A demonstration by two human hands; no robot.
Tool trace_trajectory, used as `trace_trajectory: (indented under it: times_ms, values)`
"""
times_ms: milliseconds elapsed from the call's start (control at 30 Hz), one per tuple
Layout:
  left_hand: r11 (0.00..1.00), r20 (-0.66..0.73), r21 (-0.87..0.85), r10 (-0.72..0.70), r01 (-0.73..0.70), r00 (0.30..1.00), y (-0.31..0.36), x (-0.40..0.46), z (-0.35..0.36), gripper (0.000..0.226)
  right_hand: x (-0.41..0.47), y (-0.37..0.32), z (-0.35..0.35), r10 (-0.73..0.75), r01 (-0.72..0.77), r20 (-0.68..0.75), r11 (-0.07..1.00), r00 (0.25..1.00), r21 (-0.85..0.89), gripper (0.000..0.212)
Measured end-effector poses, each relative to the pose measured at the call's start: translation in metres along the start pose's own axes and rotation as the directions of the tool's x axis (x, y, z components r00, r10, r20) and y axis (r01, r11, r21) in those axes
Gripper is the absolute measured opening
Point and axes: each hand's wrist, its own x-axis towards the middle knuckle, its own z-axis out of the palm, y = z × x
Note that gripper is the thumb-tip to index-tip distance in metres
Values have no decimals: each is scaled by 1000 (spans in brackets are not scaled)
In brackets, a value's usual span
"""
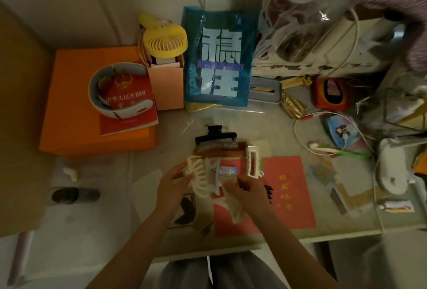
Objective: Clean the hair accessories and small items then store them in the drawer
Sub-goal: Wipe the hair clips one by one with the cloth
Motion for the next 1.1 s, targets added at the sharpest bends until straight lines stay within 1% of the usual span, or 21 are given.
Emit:
trace_trajectory:
  times_ms: [67, 233, 367, 433, 567, 667, 800, 933, 1000, 1100]
  values:
    - [1000, -20, -6, -21, 21, 1000, -3, 8, -5, 37, 1, 5, 1, 11, -11, -4, 1000, 1000, 6, 8]
    - [998, -13, 43, -46, 46, 999, -9, 23, 0, 41, 5, 16, 2, 36, -36, -8, 999, 999, 10, 2]
    - [991, -113, 117, -56, 69, 992, -19, 31, 2, 39, 7, 19, -1, 44, -43, -6, 998, 999, 35, 3]
    - [989, -147, 128, -61, 80, 987, -23, 33, 1, 37, 9, 21, -3, 54, -54, -1, 998, 999, 34, 1]
    - [981, -163, 179, -46, 75, 986, -26, 34, 2, 34, 13, 26, -5, 61, -61, -15, 997, 998, 48, 8]
    - [973, -194, 219, -31, 74, 981, -29, 36, 0, 32, 13, 26, -6, 67, -64, -21, 992, 998, 106, 9]
    - [977, -201, 171, -94, 130, 975, -28, 38, -1, 39, 12, 23, -8, 70, -67, -10, 983, 998, 169, 14]
    - [978, -196, 148, -114, 144, 974, -25, 31, 1, 49, 10, 20, -11, 77, -78, 14, 972, 997, 223, 18]
    - [986, -205, 111, -100, 125, 974, -23, 22, 0, 51, 9, 17, -13, 78, -84, 32, 967, 996, 239, 18]
    - [997, -213, 62, -38, 52, 976, -19, 4, 0, 49, 7, 13, -16, 80, -94, 65, 959, 995, 266, 19]
